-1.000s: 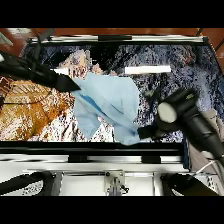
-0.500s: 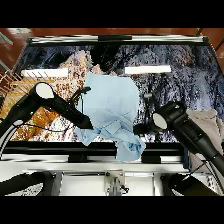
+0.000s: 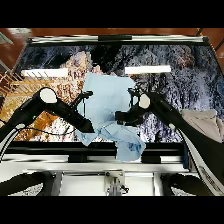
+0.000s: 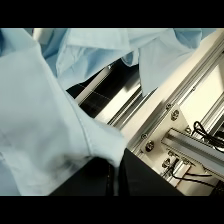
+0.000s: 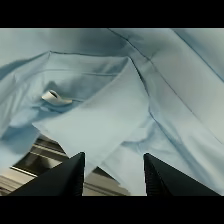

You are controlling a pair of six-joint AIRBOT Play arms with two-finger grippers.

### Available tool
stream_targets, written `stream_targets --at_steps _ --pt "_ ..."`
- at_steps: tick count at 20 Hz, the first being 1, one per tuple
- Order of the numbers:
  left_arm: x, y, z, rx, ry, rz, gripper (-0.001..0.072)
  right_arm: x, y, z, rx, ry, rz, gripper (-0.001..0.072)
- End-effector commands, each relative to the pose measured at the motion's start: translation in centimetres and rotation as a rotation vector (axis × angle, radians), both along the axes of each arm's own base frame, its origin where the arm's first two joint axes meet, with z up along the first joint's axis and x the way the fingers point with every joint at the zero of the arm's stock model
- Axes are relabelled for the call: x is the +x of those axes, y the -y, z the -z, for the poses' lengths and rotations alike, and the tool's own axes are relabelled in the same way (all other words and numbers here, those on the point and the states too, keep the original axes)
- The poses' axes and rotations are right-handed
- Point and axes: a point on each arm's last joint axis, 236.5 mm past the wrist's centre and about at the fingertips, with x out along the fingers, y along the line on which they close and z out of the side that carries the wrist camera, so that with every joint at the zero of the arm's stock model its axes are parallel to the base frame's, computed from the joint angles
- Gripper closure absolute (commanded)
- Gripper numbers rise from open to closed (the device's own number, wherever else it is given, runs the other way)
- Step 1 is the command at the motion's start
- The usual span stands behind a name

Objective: Fold the shirts.

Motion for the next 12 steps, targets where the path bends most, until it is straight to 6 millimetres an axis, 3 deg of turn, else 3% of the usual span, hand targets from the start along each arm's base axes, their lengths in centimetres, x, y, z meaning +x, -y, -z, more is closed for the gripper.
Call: stream_targets --at_steps 1,5,12 --pt "0.5 0.1 -0.3 -0.009 0.031 -0.013 0.0662 2.7 -1.0 0.8 0.173 -0.103 0.101 0.0212" --pt "0.8 0.2 -0.4 -0.012 0.043 -0.021 0.0663 3.9 -0.9 1.8 0.167 -0.147 0.099 0.0212" --pt "0.9 0.2 -0.4 -0.013 0.048 -0.024 0.0662 2.0 -1.7 4.1 0.155 -0.325 0.066 0.0212"
